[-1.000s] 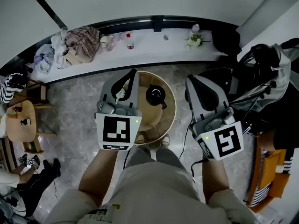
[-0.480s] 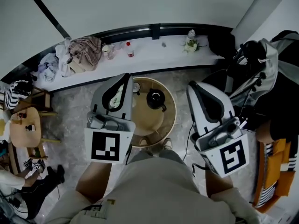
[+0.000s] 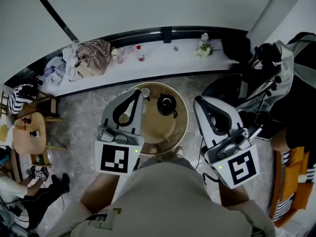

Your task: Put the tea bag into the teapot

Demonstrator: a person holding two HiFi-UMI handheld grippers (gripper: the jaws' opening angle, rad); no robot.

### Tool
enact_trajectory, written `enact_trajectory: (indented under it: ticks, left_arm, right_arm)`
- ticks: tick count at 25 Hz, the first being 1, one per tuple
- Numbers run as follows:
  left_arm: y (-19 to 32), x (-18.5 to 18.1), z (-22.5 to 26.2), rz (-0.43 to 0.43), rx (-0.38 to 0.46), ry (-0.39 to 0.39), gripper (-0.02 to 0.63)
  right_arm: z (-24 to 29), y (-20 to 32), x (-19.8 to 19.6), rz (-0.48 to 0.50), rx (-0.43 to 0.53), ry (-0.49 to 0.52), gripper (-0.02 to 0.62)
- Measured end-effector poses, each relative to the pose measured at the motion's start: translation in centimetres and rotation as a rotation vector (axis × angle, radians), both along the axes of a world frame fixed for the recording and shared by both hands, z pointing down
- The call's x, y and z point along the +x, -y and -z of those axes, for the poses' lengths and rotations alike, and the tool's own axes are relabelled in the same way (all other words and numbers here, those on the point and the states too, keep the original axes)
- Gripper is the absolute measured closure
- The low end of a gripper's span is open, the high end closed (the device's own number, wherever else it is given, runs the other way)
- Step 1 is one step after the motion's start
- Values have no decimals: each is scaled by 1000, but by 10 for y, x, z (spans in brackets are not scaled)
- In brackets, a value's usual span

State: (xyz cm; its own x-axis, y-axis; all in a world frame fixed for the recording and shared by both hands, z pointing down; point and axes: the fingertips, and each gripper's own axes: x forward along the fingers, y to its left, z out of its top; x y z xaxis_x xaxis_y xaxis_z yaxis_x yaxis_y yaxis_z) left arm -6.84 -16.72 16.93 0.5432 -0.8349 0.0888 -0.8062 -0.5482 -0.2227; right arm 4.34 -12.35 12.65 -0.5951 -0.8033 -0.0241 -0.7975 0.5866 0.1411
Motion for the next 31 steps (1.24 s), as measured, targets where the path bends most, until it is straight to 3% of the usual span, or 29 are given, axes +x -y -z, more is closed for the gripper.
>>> enact_trajectory:
  ticks: [10, 31]
  left_arm:
    - [-5, 3, 0, -6, -6, 8, 598]
    - [-10, 8, 0, -26, -2, 23, 598]
  right_arm:
    - [-5, 2, -6, 49, -35, 7, 589]
    - [-5, 0, -4, 34, -27, 3, 589]
